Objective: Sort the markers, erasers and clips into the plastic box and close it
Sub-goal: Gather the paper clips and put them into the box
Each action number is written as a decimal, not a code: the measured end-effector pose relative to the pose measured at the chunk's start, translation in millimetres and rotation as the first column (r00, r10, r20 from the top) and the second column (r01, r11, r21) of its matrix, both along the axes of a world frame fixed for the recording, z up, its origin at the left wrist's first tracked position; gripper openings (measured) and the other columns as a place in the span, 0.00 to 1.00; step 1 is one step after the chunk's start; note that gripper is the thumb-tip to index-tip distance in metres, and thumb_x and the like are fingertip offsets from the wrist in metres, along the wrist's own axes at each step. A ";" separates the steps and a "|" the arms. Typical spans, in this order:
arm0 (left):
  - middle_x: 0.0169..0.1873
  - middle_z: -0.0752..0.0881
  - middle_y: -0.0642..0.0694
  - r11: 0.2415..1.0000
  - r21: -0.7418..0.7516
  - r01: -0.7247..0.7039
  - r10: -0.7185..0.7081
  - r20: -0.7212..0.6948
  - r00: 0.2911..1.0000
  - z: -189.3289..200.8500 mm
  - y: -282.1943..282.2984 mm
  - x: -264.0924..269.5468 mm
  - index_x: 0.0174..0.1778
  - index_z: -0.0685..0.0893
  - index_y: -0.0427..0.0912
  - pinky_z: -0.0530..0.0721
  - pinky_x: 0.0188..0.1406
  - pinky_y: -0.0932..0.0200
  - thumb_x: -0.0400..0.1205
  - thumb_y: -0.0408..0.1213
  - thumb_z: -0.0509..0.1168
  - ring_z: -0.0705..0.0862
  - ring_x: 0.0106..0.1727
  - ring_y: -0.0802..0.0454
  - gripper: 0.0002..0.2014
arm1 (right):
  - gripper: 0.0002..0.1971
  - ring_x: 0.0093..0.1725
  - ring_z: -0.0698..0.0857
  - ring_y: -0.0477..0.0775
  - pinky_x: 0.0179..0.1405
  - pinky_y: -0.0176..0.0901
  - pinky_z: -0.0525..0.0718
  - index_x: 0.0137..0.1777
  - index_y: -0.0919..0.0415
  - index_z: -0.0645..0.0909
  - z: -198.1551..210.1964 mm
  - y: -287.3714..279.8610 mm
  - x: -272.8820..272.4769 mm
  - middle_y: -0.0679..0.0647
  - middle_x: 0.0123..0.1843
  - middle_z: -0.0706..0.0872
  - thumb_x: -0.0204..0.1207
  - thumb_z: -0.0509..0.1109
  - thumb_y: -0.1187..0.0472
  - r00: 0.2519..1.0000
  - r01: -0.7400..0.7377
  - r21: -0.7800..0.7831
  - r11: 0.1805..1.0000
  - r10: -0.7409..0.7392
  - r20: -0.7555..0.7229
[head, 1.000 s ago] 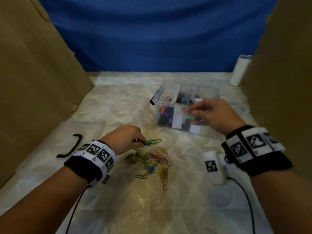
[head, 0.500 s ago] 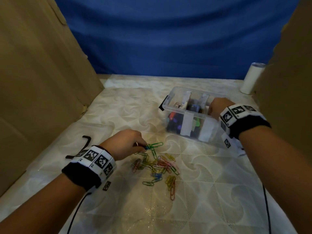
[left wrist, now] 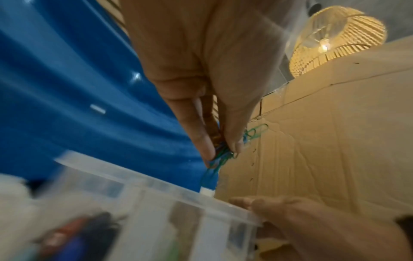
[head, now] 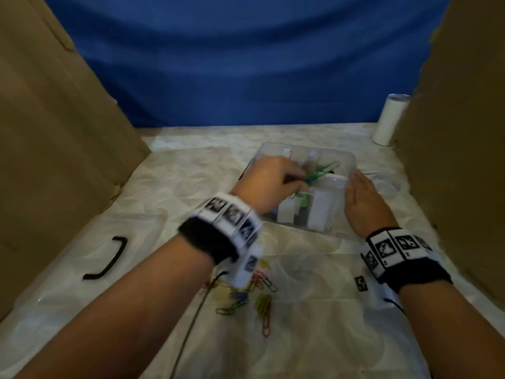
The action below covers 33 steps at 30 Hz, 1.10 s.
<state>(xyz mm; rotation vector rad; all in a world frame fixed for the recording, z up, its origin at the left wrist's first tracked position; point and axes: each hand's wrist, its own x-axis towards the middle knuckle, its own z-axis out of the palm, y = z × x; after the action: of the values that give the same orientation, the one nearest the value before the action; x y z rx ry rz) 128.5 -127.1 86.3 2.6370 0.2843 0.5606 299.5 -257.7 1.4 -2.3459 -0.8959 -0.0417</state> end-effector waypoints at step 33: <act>0.74 0.72 0.45 0.982 0.141 -0.126 0.189 -0.672 0.716 -67.4 38.6 -97.9 0.77 0.70 0.45 0.73 0.67 0.58 0.82 0.42 0.64 0.75 0.71 0.47 0.25 | 0.37 0.70 0.75 0.59 0.70 0.53 0.76 0.77 0.57 0.65 11.8 -8.3 -134.6 0.55 0.75 0.63 0.72 0.73 0.45 0.910 -0.407 -0.251 0.878 0.367 -0.191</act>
<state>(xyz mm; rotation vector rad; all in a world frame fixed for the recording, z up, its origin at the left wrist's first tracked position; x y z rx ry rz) 30.7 -88.5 18.9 2.8158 0.7248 -0.4106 164.9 -266.0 13.2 -2.3400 -1.3610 0.4394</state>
